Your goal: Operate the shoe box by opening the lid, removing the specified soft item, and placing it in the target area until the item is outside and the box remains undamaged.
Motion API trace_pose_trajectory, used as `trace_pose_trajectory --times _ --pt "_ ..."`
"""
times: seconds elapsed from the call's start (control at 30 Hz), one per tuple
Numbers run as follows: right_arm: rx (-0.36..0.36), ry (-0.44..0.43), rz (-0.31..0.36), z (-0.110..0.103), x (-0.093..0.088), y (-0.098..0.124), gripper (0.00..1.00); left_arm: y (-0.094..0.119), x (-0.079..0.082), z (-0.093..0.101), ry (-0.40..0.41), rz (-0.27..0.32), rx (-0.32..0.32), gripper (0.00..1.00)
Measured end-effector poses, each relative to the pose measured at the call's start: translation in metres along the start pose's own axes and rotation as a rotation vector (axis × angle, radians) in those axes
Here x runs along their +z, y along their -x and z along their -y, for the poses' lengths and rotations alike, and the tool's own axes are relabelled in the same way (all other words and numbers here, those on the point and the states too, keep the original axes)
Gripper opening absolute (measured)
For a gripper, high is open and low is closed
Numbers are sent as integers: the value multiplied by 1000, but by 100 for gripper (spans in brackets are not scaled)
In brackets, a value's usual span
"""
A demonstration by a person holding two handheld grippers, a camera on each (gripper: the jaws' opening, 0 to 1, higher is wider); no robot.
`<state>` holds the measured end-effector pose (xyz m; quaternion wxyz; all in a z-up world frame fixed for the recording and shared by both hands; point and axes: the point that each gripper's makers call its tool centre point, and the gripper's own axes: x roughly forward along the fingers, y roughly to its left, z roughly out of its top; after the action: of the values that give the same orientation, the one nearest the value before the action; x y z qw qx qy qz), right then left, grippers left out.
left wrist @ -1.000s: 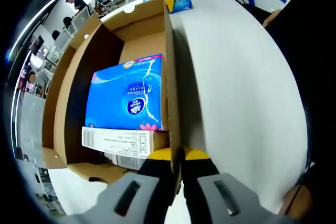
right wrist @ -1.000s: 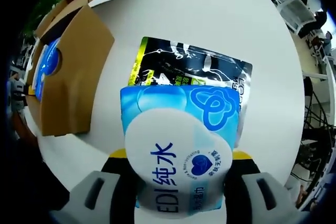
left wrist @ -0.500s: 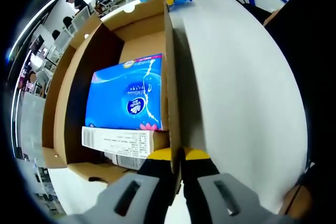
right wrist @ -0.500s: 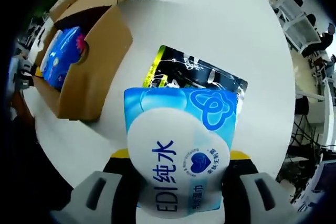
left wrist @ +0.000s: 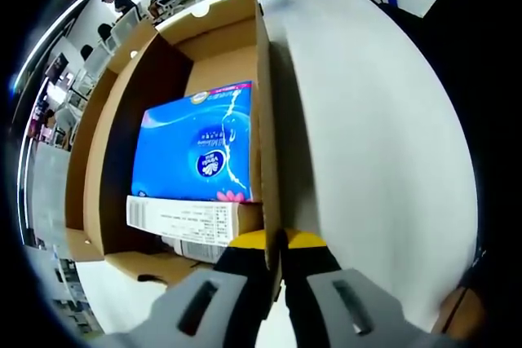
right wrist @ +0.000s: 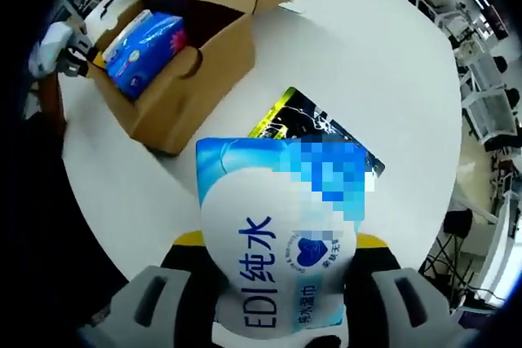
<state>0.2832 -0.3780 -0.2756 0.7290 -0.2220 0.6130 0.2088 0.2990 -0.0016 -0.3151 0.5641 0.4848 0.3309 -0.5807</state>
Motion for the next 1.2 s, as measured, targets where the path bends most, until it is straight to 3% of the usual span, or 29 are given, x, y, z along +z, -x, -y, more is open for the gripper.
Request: trace_pose_trajectory --times 0.13,0.23,0.6,0.63,0.7,0.77,0.83,0.93,0.97,1.2 --pt "-9 64 13 10 9 7 61 0 0 -1 0 -2 0 4" --pt "-13 110 12 5 12 11 61 -1 0 -1 2 -4 1 4" --pt "-9 415 0 19 22 1 61 -1 -1 -2 0 -25 5 4" --pt "-21 496 20 21 27 -2 61 -1 -1 -2 2 -25 5 4" --pt "-85 529 42 29 35 -4 61 -1 -1 -2 6 -25 4 4" --pt "-93 560 45 31 38 -5 61 -1 -1 -2 7 -26 4 4" --pt "-68 620 42 29 40 -7 61 -1 -1 -2 6 -26 5 4" --pt "-62 629 46 29 40 -7 61 -1 -1 -1 7 -26 5 4" --pt "-11 669 33 23 38 -12 61 -1 -1 -1 8 -24 4 4" --pt "39 782 14 20 38 -25 61 -1 -1 0 13 -26 8 4"
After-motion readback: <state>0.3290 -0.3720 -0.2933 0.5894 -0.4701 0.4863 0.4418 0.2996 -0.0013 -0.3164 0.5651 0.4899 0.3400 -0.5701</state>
